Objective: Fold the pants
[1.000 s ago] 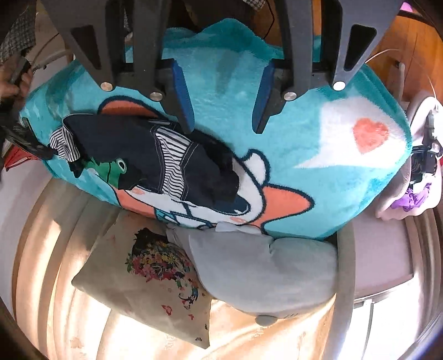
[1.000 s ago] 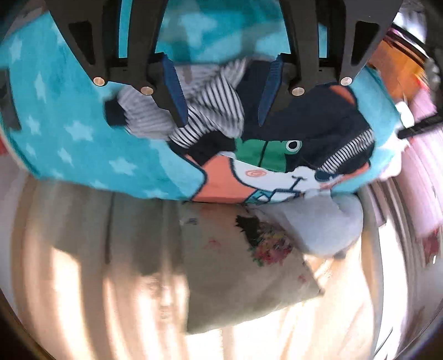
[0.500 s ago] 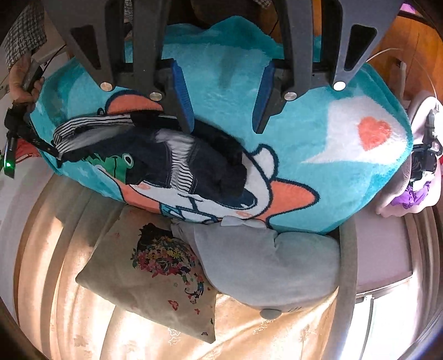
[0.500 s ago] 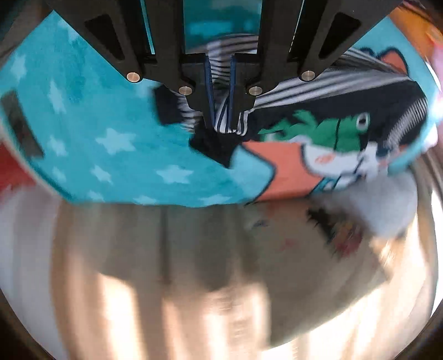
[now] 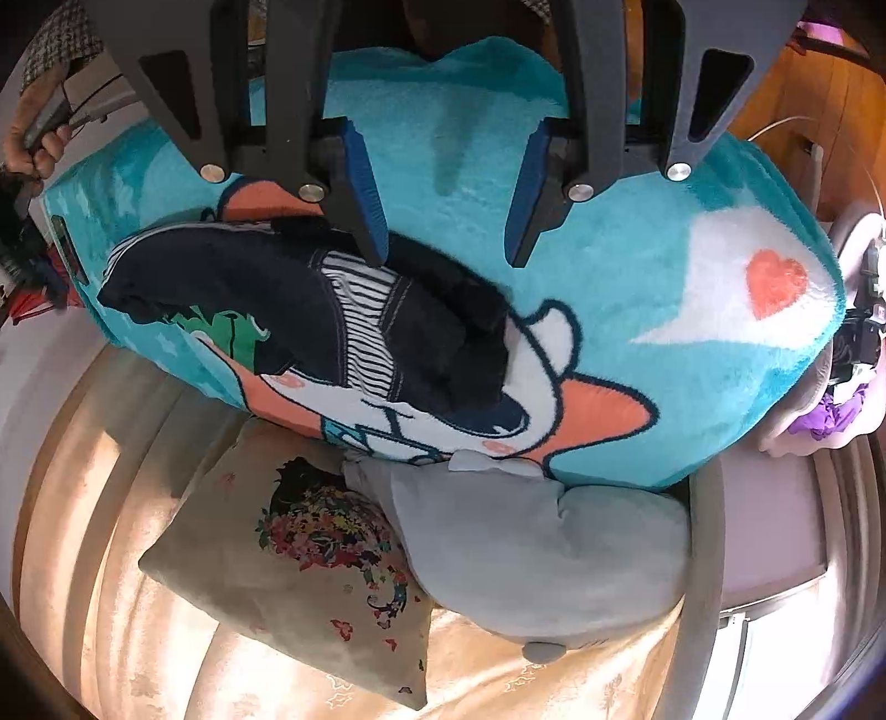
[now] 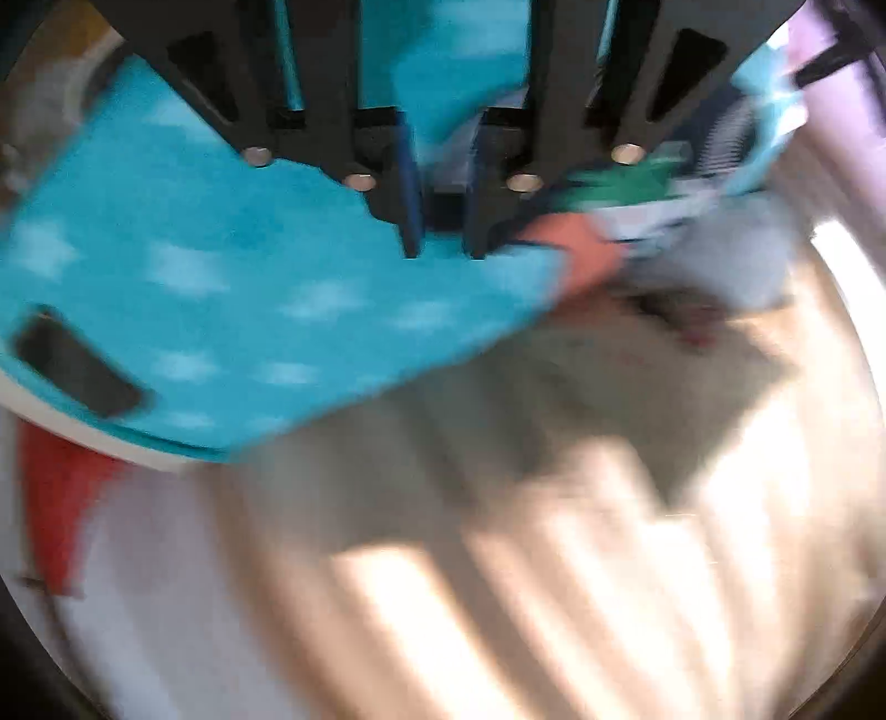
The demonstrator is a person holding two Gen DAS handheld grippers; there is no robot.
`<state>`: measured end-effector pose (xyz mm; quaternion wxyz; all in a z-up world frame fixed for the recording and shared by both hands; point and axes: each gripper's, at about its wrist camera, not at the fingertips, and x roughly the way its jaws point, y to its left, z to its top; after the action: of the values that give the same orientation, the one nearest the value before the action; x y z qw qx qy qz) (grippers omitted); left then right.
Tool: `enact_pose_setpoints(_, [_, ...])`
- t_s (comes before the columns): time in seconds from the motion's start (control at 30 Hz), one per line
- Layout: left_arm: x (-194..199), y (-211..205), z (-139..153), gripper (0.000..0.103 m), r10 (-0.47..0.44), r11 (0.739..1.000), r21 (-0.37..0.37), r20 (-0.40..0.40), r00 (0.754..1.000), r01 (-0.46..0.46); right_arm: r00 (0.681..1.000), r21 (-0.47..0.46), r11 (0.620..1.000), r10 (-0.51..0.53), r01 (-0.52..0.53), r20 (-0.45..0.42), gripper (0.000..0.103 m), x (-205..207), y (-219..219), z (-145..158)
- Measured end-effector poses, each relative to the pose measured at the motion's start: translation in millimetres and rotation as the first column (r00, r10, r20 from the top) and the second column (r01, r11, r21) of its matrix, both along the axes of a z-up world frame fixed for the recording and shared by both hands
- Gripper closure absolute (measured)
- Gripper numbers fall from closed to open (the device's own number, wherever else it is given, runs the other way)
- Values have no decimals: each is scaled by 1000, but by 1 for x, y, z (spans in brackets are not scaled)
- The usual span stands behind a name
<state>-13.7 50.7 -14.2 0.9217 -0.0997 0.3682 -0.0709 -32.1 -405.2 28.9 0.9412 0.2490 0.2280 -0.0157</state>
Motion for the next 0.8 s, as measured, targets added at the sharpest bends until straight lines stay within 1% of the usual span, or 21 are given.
enact_pose_setpoints(0.03, [0, -3, -1, 58, -1, 1000, 5, -2, 1000, 1, 996, 19, 996, 91, -92, 15, 55, 7, 13, 5])
enact_pose_setpoints(0.07, [0, -5, -2, 54, 1, 1000, 16, -6, 1000, -1, 986, 36, 986, 163, -164, 17, 45, 16, 25, 6])
enact_pose_setpoints(0.1, [1, -6, -2, 52, 5, 1000, 26, -10, 1000, -5, 976, 49, 974, 220, -220, 12, 45, 25, 36, 4])
enact_pose_setpoints(0.13, [2, -7, -3, 52, 15, 999, 42, -16, 1000, -14, 965, 56, 963, 263, -262, -13, 45, 36, 48, 0])
enact_pose_setpoints(0.17, [2, -5, -3, 52, 23, 999, 49, -18, 1000, -22, 955, 51, 956, 292, -289, -54, 45, 50, 58, -7])
enact_pose_setpoints(0.2, [3, -2, -3, 52, 36, 998, 49, -19, 999, -35, 951, 38, 955, 296, -293, -92, 45, 60, 64, -16])
enact_pose_setpoints(0.23, [4, 2, -1, 52, 47, 998, 48, -19, 999, -46, 951, 32, 958, 287, -285, -113, 45, 65, 65, -22])
enact_pose_setpoints(0.3, [9, 11, 4, 51, 71, 996, 48, -15, 997, -70, 957, 26, 972, 233, -232, -176, 45, 73, 56, -40])
enact_pose_setpoints(0.33, [14, 13, 7, 51, 76, 996, 46, -12, 997, -75, 962, 6, 985, 169, -172, -216, 45, 74, 45, -49])
enact_pose_setpoints(0.37, [19, 14, 10, 51, 75, 996, 44, -8, 997, -75, 962, -8, 990, 134, -140, -239, 53, 73, 40, -55])
enact_pose_setpoints(0.4, [27, 14, 14, 51, 71, 997, 44, -5, 997, -71, 961, -5, 992, 122, -127, -250, 64, 71, 33, -61])
enact_pose_setpoints(0.43, [35, 13, 18, 51, 67, 997, 42, -3, 998, -67, 961, 4, 993, 116, -118, -251, 68, 69, 28, -62])
enact_pose_setpoints(0.47, [45, 9, 22, 51, 58, 998, 32, 3, 998, -58, 962, 5, 994, 109, -111, -251, 70, 66, 25, -62])
enact_pose_setpoints(0.53, [59, 1, 26, 51, 34, 999, 21, 17, 999, -35, 963, -15, 995, 95, -102, -254, 70, 64, 24, -59])
enact_pose_setpoints(0.6, [79, -11, 24, 50, 16, 999, 34, 14, 1000, -17, 963, -45, 995, 72, -87, -262, 70, 66, 29, -59])
enact_pose_setpoints(0.63, [86, -15, 20, 50, 17, 998, 52, 3, 1000, -17, 963, -45, 996, 64, -79, -263, 69, 71, 28, -60])
enact_pose_setpoints(0.7, [98, -23, 6, 50, 37, 992, 125, -36, 999, -32, 966, -17, 997, 63, -69, -251, 68, 70, 25, -61])
enact_pose_setpoints(0.73, [102, -24, -4, 50, 51, 986, 163, -65, 997, -40, 969, 17, 997, 71, -69, -236, 68, 70, 21, -62])
enact_pose_setpoints(0.77, [104, -24, -15, 50, 57, 983, 177, -100, 993, -39, 974, 72, 995, 83, -69, -211, 68, 68, 14, -63])
enact_pose_setpoints(0.8, [104, -21, -24, 50, 64, 984, 171, -127, 990, -42, 978, 124, 990, 93, -70, -186, 68, 68, 8, -65])
